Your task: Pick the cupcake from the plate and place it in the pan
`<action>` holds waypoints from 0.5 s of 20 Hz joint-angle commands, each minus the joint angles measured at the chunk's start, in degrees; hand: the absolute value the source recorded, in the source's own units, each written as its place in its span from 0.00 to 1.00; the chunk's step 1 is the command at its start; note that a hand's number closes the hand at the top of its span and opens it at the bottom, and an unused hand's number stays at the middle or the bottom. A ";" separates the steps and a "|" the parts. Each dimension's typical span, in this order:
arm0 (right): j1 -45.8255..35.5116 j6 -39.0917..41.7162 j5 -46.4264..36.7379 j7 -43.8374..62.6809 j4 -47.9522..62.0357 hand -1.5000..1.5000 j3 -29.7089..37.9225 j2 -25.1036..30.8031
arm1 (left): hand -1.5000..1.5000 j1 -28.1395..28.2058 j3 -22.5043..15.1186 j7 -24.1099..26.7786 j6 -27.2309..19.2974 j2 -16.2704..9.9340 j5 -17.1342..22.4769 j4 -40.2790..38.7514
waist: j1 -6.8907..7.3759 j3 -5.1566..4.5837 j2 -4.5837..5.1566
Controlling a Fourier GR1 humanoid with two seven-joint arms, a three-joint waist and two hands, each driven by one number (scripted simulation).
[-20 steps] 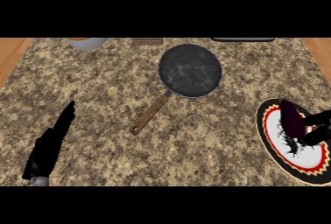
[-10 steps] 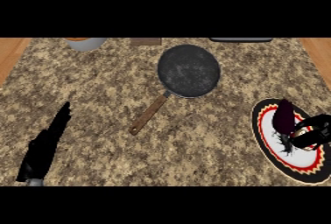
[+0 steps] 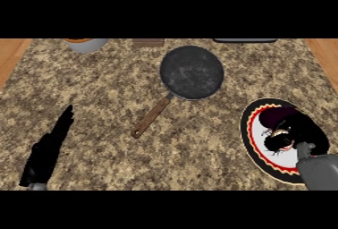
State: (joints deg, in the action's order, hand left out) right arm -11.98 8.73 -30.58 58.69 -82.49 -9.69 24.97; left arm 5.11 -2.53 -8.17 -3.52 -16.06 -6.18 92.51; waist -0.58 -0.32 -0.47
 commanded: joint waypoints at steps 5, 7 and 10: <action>-3.88 -10.64 -21.50 0.53 -13.72 1.00 -5.51 5.75 | 0.50 0.28 0.97 0.42 0.19 -0.63 -0.29 -0.66 | -0.04 0.19 -0.11; -7.83 -10.52 -24.42 1.03 -16.70 1.00 -7.06 4.69 | 0.50 0.33 -1.19 -0.60 0.16 0.95 -0.71 1.10 | 0.62 0.24 -0.02; -16.02 -6.30 -28.12 3.78 -14.32 1.00 -8.86 1.62 | 0.50 -1.58 0.94 0.40 1.36 -0.39 0.15 -0.68 | 1.49 0.25 0.46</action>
State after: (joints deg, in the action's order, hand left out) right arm -20.74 1.49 -52.74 58.46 -95.64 -15.90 28.66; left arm 4.88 -2.41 -7.65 -2.94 -16.06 -6.58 92.07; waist 0.19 -0.11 -0.28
